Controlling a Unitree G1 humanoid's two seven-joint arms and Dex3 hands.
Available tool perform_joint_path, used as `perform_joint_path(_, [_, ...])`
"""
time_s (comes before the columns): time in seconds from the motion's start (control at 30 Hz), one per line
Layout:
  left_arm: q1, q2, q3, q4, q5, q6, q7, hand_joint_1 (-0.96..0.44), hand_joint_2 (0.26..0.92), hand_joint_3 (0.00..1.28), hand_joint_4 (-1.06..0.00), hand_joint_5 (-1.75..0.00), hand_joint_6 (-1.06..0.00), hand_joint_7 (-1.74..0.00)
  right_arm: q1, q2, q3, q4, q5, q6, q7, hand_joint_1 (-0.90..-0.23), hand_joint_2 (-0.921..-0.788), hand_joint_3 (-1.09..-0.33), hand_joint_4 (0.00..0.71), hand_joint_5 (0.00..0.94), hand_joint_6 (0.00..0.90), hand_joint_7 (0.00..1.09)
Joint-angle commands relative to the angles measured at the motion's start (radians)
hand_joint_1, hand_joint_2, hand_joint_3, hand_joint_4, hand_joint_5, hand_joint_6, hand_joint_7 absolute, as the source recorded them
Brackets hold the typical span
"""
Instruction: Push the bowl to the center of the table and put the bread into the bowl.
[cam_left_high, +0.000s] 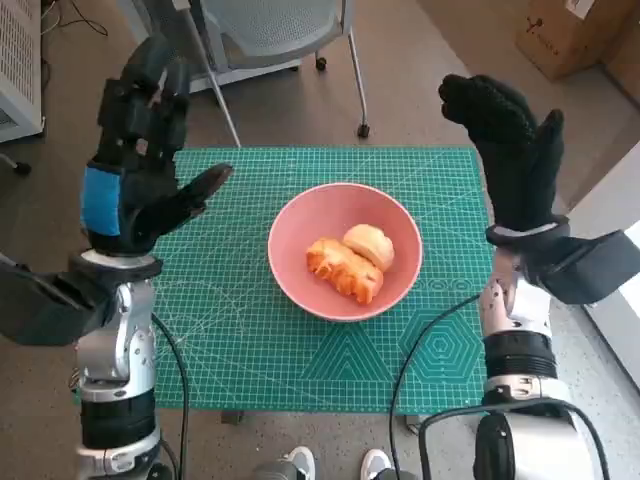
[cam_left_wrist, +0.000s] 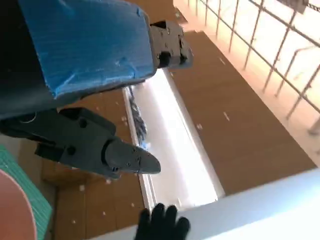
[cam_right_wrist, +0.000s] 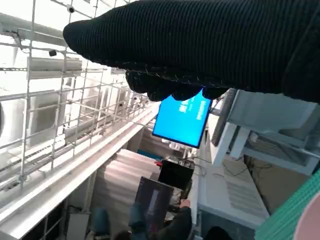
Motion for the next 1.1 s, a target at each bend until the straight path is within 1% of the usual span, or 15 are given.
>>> perform_joint_path(0.03, [0.007, 0.017, 0.009, -0.024, -0.001, -0.011, -0.006, -0.51, 0.921, 0.13, -0.08, -0.02, -0.02, -0.5, -0.008, 0.009, 0.012, -0.01, -0.015, 0.019, -0.014, -0.559, -0.921, -0.618, 0.348, 0.001, 0.492, 0.0])
perform_joint_path(0.3, [0.013, 0.011, 0.019, -0.011, -0.047, -0.04, -0.043, -0.51, 0.921, 0.13, -0.09, -0.01, -0.01, -0.51, -0.021, 0.009, 0.033, -0.021, -0.044, 0.021, -0.048, -0.559, -0.921, -0.624, 0.345, 0.0, 0.495, 0.0])
perform_joint_path(0.53, [0.017, 0.014, 0.03, -0.007, -0.07, -0.048, -0.061, -0.48, 0.921, 0.12, -0.09, -0.01, -0.01, -0.52, -0.025, 0.002, 0.038, -0.032, -0.056, 0.032, -0.063, -0.561, -0.921, -0.619, 0.344, 0.0, 0.496, 0.0])
perform_joint_path(0.7, [0.016, 0.01, 0.031, -0.012, -0.075, -0.05, -0.063, -0.46, 0.921, 0.12, -0.09, -0.01, -0.01, -0.53, -0.025, -0.004, 0.043, -0.039, -0.057, 0.042, -0.07, -0.561, -0.921, -0.614, 0.343, 0.0, 0.499, 0.01])
perform_joint_path(1.1, [0.014, 0.015, 0.027, -0.003, -0.084, -0.05, -0.078, -0.46, 0.921, 0.12, -0.09, -0.01, 0.0, -0.53, -0.019, -0.006, 0.053, -0.065, -0.057, 0.059, -0.084, -0.567, -0.921, -0.611, 0.339, 0.0, 0.501, 0.01])
